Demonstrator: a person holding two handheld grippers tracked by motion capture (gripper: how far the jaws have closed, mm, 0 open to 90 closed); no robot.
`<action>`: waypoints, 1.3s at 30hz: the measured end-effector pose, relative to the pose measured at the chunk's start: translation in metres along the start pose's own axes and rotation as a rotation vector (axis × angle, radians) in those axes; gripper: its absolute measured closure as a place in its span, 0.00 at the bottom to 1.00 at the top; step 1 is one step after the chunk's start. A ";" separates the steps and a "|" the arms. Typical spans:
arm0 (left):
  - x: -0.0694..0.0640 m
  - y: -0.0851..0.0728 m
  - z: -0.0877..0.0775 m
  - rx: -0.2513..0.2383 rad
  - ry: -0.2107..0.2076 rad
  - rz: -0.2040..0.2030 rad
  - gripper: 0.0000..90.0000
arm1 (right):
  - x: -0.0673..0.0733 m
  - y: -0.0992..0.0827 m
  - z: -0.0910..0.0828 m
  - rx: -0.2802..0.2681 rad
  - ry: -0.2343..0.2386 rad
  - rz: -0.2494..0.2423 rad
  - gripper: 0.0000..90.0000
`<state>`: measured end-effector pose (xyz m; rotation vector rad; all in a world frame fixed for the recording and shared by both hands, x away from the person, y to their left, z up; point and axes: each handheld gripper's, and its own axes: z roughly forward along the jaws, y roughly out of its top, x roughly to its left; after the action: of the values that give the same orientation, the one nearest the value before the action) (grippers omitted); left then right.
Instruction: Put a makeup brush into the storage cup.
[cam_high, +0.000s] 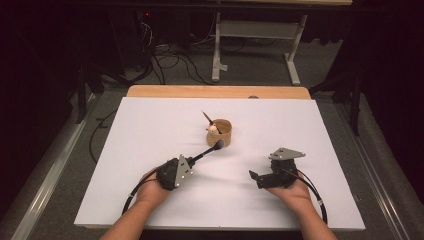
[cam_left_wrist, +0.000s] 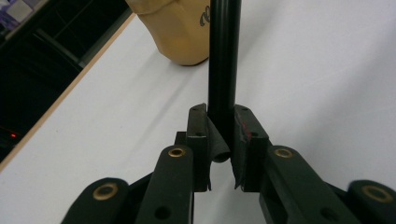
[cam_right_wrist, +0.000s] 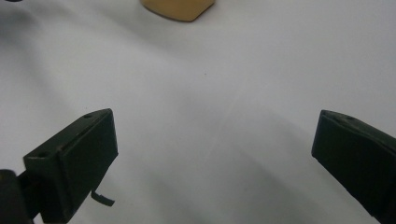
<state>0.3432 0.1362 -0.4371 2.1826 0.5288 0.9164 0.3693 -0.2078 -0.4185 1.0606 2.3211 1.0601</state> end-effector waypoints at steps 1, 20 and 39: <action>0.001 0.000 -0.001 -0.002 -0.009 -0.013 0.87 | 0.000 0.000 -0.001 -0.015 -0.002 0.000 0.02; 0.008 -0.003 -0.001 -0.076 -0.129 -0.242 0.87 | -0.004 -0.011 -0.008 -0.145 -0.050 0.021 0.01; 0.009 -0.008 -0.001 -0.182 -0.227 -0.412 0.87 | -0.003 -0.015 -0.012 -0.179 -0.072 0.011 0.01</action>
<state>0.3483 0.1472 -0.4382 1.8846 0.7184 0.4691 0.3570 -0.2229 -0.4221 1.0260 2.1214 1.1894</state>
